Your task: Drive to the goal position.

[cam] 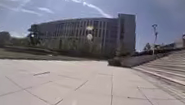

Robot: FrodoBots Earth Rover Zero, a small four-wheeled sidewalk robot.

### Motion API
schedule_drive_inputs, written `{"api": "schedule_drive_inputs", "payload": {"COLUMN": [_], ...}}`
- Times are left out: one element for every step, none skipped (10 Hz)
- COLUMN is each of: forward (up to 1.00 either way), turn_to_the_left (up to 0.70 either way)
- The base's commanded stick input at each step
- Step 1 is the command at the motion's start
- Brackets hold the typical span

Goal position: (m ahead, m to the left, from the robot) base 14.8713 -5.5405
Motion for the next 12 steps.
{"api": "schedule_drive_inputs", "payload": {"forward": [0.7,0.7,0.7,0.7,0.7,0.7,0.7,0.7,0.7,0.7,0.7,0.7], "turn_to_the_left": [-0.05,-0.05,-0.05,-0.05,-0.05,-0.05,-0.16,-0.37,-0.31,-0.05,-0.05,-0.05]}}
